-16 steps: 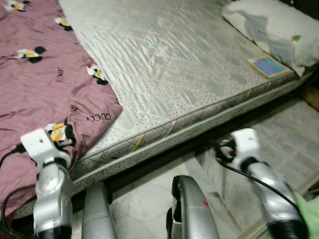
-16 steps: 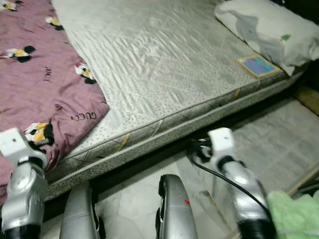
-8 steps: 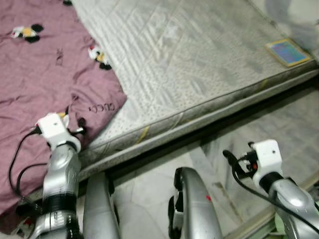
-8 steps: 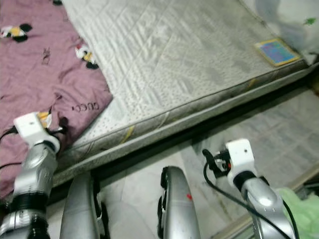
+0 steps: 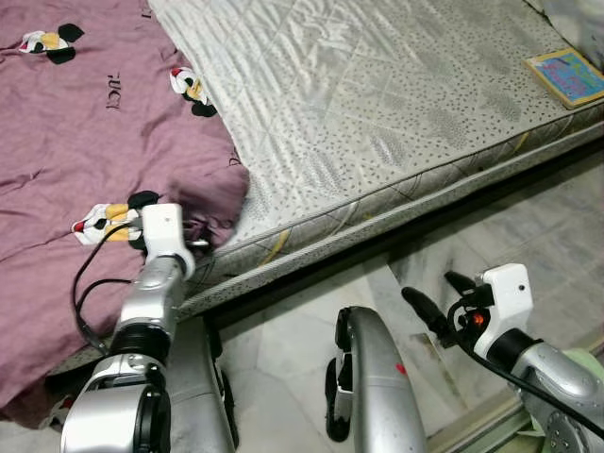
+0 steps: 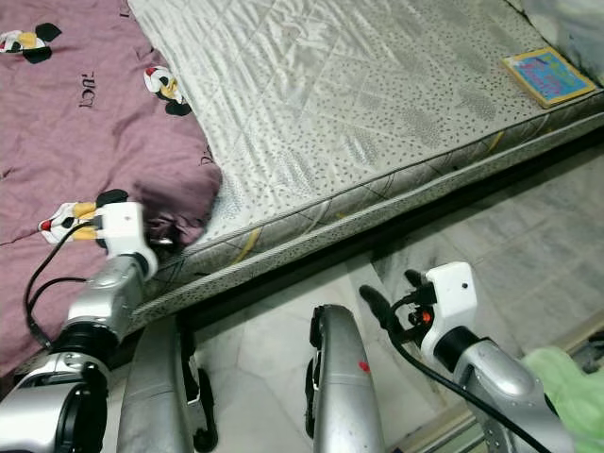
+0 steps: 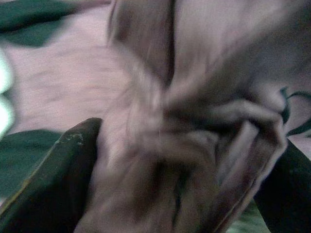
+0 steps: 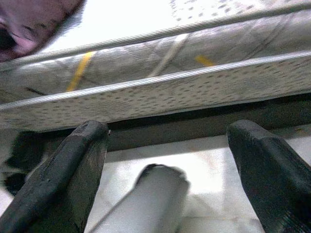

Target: Clean up the room

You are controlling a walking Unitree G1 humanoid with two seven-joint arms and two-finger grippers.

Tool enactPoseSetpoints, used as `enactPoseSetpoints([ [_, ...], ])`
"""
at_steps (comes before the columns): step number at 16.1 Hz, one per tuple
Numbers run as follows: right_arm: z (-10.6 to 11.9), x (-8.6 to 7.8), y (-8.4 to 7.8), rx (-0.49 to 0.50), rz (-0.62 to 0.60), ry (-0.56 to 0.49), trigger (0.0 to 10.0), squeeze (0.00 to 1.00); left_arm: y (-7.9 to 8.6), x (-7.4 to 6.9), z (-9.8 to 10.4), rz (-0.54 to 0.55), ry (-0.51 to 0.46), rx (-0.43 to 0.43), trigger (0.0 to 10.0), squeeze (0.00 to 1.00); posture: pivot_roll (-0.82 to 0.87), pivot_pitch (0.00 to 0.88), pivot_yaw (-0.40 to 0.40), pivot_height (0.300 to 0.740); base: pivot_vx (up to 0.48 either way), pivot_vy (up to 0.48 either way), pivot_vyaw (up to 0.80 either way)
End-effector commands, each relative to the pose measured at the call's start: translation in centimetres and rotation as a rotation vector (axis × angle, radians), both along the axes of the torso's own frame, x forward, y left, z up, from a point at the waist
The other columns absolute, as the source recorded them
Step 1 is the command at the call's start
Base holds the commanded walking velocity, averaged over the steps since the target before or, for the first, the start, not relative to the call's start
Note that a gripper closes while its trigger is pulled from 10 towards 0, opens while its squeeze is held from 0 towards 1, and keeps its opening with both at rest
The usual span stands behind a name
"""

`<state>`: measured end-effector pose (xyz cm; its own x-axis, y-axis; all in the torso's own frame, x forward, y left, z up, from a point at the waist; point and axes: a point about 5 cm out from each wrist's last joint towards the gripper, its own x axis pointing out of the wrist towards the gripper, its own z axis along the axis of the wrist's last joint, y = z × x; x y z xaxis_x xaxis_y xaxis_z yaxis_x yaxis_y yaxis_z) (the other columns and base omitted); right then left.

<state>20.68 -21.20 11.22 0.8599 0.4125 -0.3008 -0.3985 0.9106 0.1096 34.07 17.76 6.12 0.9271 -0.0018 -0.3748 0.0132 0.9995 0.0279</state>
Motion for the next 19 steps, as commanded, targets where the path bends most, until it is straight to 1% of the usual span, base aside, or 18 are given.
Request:
enactPoseSetpoints([
  [1, 0.3, -0.1, 0.5, 0.020, 0.038, 0.000, 10.0, 0.00, -3.8, -0.7, -1.5, -0.187, 0.057, 0.013, 10.0, 0.00, -0.28, 0.296, -0.037, 0.576, 0.000, 0.000, 0.00],
  [2, 0.2, 0.2, 0.7, 0.023, 0.037, -0.007, 10.0, 0.00, -4.6, -0.9, -1.7, -0.234, 0.060, 0.024, 10.0, 0.00, -0.27, 0.291, -0.032, 0.576, 0.000, 0.000, 0.00],
  [3, 0.1, 0.3, 1.1, 0.026, 0.040, -0.011, 10.0, 0.00, -5.7, -1.4, -2.1, -0.315, 0.071, 0.042, 10.0, 0.00, -0.27, 0.286, -0.029, 0.576, 0.000, 0.000, 0.68],
  [4, 0.0, 0.4, 1.4, 0.021, 0.044, -0.011, 10.0, 0.00, -6.3, -1.6, -2.4, -0.367, 0.071, 0.063, 10.0, 0.00, -0.27, 0.280, -0.025, 0.576, 0.000, 0.000, 0.79],
  [5, -0.1, 0.5, 1.7, 0.032, 0.047, -0.012, 10.0, 0.00, -7.4, -2.0, -2.3, -0.460, 0.046, 0.079, 10.0, 0.00, -0.26, 0.273, -0.021, 0.576, 0.000, 0.000, 0.45],
  [6, -0.1, 0.5, 1.9, 0.039, 0.055, -0.009, 10.0, 0.00, -8.1, -2.3, -2.4, -0.522, 0.041, 0.085, 10.0, 0.00, -0.26, 0.267, -0.018, 0.576, 0.000, 0.000, 0.40],
  [8, -0.1, 0.8, 2.1, 0.045, 0.061, -0.008, 10.0, 0.00, -8.9, -2.7, -2.3, -0.596, 0.017, 0.091, 10.0, 0.00, -0.25, 0.253, -0.013, 0.576, 0.000, 0.000, 0.00],
  [9, 0.0, 1.2, 2.4, 0.062, 0.084, -0.004, 10.0, 0.00, -9.4, -3.0, -2.4, -0.673, 0.015, 0.095, 10.0, 0.00, -0.24, 0.243, -0.008, 0.576, 0.000, 0.000, 0.00],
  [10, -0.1, 1.4, 2.7, 0.075, 0.112, 0.005, 10.0, 0.00, -9.5, -3.2, -2.6, -0.705, 0.029, 0.113, 10.0, 0.00, -0.23, 0.236, -0.006, 0.576, 0.000, 0.000, 0.00],
  [12, -0.4, 1.3, 3.6, 0.094, 0.194, 0.035, 10.0, 0.00, -9.3, -4.0, -3.3, -0.811, 0.065, 0.237, 10.0, 0.00, -0.22, 0.223, 0.002, 0.576, 0.000, 0.000, 0.00],
  [13, -0.6, 1.3, 4.0, 0.102, 0.227, 0.045, 10.0, 0.00, -9.0, -4.0, -3.2, -0.827, 0.053, 0.293, 10.0, 0.00, -0.21, 0.218, 0.006, 0.576, 0.000, 0.000, 0.00],
  [14, -0.6, 1.4, 4.2, 0.097, 0.236, 0.040, 10.0, 0.00, -8.6, -3.4, -2.6, -0.781, 0.005, 0.341, 10.0, 0.00, -0.21, 0.211, 0.012, 0.576, 0.000, 0.000, 0.00],
  [15, -0.6, 1.8, 4.3, 0.078, 0.225, 0.020, 10.0, 0.00, -8.2, -2.8, -1.6, -0.732, -0.063, 0.347, 10.0, 0.00, -0.20, 0.207, 0.015, 0.576, 0.000, 0.000, 0.00],
  [16, -0.6, 2.3, 4.4, 0.073, 0.212, 0.003, 10.0, 0.00, -8.1, -2.2, -0.1, -0.703, -0.154, 0.360, 10.0, 0.00, -0.19, 0.199, 0.022, 0.576, 0.000, 0.000, 0.00],
  [17, -0.6, 2.7, 4.5, 0.065, 0.203, -0.020, 10.0, 0.00, -8.2, -1.9, 1.5, -0.698, -0.258, 0.381, 10.0, 0.00, -0.18, 0.195, 0.027, 0.576, 0.000, 0.000, 0.00],
  [18, -0.6, 3.0, 4.5, 0.061, 0.187, -0.032, 10.0, 0.00, -8.3, -1.6, 2.6, -0.676, -0.322, 0.376, 10.0, 0.00, -0.18, 0.189, 0.031, 0.576, 0.000, 0.000, 0.00],
  [19, -0.5, 3.3, 4.4, 0.063, 0.165, -0.049, 10.0, 0.00, -8.2, -1.3, 4.1, -0.624, -0.416, 0.363, 10.0, 0.00, -0.17, 0.184, 0.034, 0.576, 0.000, 0.000, 0.00],
])
